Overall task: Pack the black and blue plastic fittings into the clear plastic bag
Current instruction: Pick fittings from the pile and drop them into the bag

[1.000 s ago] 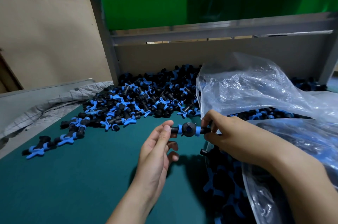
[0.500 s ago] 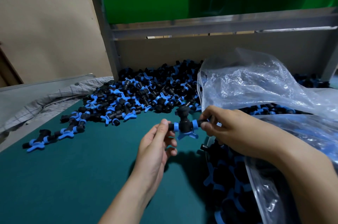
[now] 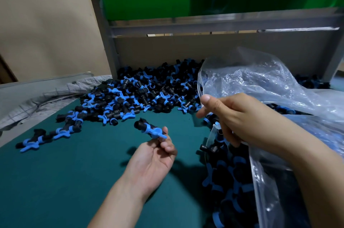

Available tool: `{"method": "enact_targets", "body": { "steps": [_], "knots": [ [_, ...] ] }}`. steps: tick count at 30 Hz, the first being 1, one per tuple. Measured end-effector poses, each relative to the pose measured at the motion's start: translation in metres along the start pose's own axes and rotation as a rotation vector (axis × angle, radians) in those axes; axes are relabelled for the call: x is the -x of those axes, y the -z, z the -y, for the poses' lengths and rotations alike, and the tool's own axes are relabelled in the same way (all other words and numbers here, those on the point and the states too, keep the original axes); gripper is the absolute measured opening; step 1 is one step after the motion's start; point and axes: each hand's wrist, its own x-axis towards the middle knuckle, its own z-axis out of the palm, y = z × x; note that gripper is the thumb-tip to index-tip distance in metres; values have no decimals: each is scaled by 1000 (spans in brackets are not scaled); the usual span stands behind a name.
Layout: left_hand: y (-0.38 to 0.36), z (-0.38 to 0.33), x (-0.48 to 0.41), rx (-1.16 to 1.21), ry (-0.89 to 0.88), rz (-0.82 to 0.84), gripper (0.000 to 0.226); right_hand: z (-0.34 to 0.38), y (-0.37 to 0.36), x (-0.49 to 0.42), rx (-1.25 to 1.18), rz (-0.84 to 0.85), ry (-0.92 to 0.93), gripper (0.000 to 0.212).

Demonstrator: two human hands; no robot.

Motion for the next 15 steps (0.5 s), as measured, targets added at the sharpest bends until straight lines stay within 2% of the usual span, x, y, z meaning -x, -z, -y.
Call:
{"method": "enact_targets", "body": {
  "steps": [5,11,15],
  "knots": [
    [-3,1,1,-115,-100,22,19,2,0,-2,-73,-35,60,57],
    [-8,9,4,-449,-385,33,25,6,6,9,-9,102,79,49],
    [-8,17,9,-610,-412,139,25,10,10,14,2,72,106,45]
  ]
}}
